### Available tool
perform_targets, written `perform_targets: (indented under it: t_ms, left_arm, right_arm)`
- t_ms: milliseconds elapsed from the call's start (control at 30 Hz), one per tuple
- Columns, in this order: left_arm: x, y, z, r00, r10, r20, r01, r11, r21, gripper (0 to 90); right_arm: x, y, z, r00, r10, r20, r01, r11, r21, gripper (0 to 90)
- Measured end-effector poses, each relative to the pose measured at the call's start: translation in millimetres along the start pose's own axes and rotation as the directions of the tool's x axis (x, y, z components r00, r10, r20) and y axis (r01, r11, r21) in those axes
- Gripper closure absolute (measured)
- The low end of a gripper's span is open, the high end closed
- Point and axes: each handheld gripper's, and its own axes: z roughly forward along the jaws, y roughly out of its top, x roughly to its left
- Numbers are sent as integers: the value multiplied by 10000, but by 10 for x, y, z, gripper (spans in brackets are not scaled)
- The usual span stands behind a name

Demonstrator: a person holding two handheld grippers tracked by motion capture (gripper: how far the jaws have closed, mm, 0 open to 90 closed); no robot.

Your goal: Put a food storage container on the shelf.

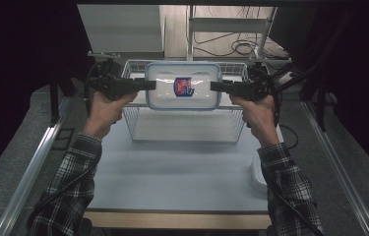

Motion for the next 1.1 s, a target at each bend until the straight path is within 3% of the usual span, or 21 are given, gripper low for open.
perform_targets:
  t_ms: [333, 633, 767, 833, 900, 1000, 1100]
  left_arm:
    - [185, 50, 158, 9993, -386, 21, 385, 9992, 86, 508]
    - [258, 78, 222, 9984, -558, -132, 559, 9984, 95, 499]
    - [243, 86, 238, 9990, -327, -311, 329, 9994, 64, 494]
    - [209, 81, 245, 9977, -2, -684, 5, 10000, 46, 485]
    - [168, 78, 252, 9952, 323, -919, -314, 9994, 113, 498]
    - [112, 81, 312, 9858, 721, -1515, -656, 9967, 474, 472]
    - [137, 70, 335, 9884, 560, -1413, -513, 9980, 370, 455]
  right_arm:
    - [-160, 53, 111, 9993, 323, 213, -324, 9995, 59, 484]
    - [-271, 68, 211, 9973, 656, 320, -659, 9978, 92, 477]
    - [-292, 73, 222, 9962, 802, 343, -806, 9967, 108, 473]
    - [-303, 74, 227, 9956, 863, 369, -865, 9962, 40, 473]
    - [-299, 73, 236, 9955, 836, 456, -837, 9965, 5, 470]
    - [-290, 77, 245, 9954, 685, 668, -694, 9975, 112, 461]
    - [-293, 76, 249, 9952, 640, 739, -651, 9978, 124, 458]
